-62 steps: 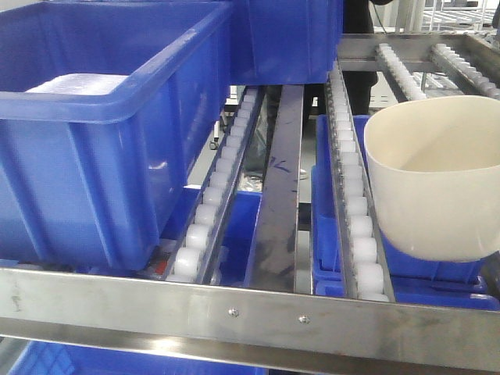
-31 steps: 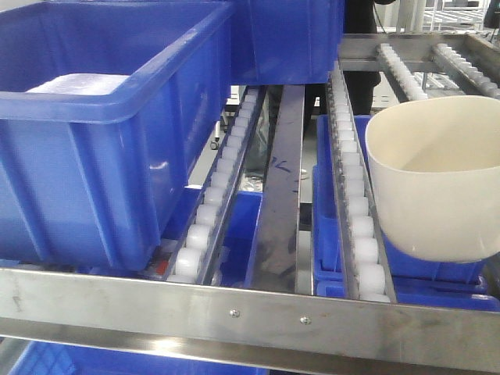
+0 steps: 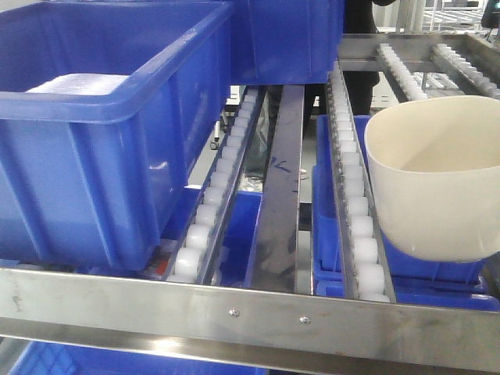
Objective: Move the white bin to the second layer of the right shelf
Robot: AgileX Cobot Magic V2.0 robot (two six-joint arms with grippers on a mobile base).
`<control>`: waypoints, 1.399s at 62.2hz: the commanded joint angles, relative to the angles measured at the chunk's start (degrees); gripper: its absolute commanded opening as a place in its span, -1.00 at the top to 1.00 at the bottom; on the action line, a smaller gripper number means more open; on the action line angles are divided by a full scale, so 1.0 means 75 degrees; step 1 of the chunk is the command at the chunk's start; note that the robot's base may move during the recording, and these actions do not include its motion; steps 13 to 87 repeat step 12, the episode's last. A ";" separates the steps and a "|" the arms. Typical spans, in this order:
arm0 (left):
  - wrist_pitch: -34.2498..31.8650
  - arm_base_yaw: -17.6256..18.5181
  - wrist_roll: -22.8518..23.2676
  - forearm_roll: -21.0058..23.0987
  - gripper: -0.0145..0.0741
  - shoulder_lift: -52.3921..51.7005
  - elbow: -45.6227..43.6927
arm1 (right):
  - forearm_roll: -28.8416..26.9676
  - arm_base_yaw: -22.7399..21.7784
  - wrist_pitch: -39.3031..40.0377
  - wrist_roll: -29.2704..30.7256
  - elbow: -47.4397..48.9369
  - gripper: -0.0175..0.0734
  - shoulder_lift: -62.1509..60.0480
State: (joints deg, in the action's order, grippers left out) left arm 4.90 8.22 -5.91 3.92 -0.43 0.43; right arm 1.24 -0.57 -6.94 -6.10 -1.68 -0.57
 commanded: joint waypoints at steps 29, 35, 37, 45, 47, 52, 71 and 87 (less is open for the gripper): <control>-0.0653 0.0061 0.0027 0.0042 0.48 -0.0107 0.0281 | 0.0010 -0.0044 0.0709 0.0072 0.0122 0.51 -0.0159; -0.0653 0.0061 0.0027 0.0042 0.48 -0.0107 0.0281 | 0.0010 -0.0044 0.0709 0.0072 0.0122 0.51 -0.0159; -0.0653 0.0061 0.0027 0.0042 0.48 -0.0107 0.0281 | 0.0010 -0.0044 0.0709 0.0072 0.0122 0.51 -0.0159; -0.0653 0.0061 0.0027 0.0042 0.48 -0.0107 0.0281 | 0.0010 -0.0044 0.0709 0.0072 0.0122 0.51 -0.0159; -0.0653 0.0061 0.0027 0.0042 0.48 -0.0107 0.0281 | 0.0010 -0.0044 0.0709 0.0072 0.0122 0.51 -0.0159; -0.0653 0.0061 0.0027 0.0042 0.48 -0.0107 0.0281 | 0.0010 -0.0044 0.0709 0.0072 0.0122 0.51 -0.0159; -0.0653 0.0061 0.0027 0.0042 0.48 -0.0107 0.0281 | 0.0010 -0.0044 0.0709 0.0072 0.0122 0.51 -0.0159; -0.0653 0.0061 0.0027 0.0042 0.48 -0.0107 0.0281 | 0.0010 -0.0044 0.0709 0.0072 0.0122 0.51 -0.0159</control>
